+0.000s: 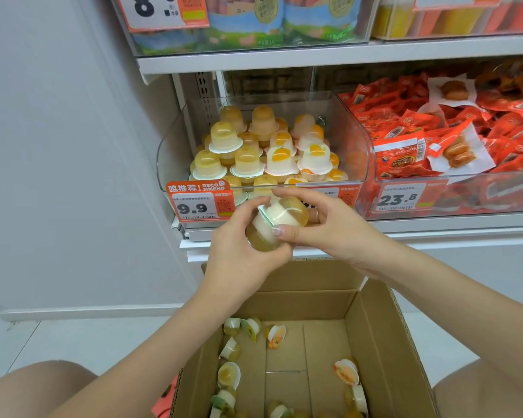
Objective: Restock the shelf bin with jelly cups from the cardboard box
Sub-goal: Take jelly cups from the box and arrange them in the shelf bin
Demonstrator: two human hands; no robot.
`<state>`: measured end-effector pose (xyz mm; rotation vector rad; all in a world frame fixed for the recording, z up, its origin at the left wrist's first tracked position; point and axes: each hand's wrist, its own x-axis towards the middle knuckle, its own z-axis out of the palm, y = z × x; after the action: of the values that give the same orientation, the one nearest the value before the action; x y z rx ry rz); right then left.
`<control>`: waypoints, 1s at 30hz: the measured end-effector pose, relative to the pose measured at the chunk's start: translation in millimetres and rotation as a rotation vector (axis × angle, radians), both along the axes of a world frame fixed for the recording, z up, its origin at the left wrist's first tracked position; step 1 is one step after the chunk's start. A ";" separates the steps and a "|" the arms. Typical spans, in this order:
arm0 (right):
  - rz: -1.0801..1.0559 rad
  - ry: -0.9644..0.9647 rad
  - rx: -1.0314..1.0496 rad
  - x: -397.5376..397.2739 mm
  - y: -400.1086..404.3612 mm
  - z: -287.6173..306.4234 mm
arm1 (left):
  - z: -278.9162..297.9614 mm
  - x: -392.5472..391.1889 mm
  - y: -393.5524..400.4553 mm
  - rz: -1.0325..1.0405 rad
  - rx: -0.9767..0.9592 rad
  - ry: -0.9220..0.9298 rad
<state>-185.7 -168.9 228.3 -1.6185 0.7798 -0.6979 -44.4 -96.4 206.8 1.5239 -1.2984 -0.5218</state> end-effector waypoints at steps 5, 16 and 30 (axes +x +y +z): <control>-0.022 0.022 -0.018 6.5 -2.8 2.7 | 3.6 4.0 -2.9 -0.015 -0.032 -0.099; -0.421 0.048 -0.311 39.5 -72.2 46.5 | 20.3 57.6 -21.3 0.091 0.216 -0.252; -0.212 0.818 -0.750 99.7 -156.8 64.0 | 2.5 94.6 -39.7 0.066 0.524 -0.512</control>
<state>-86.1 -325.7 292.3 -2.5969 1.3932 -0.4774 50.2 -136.1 209.3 2.2334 -1.5638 -0.4667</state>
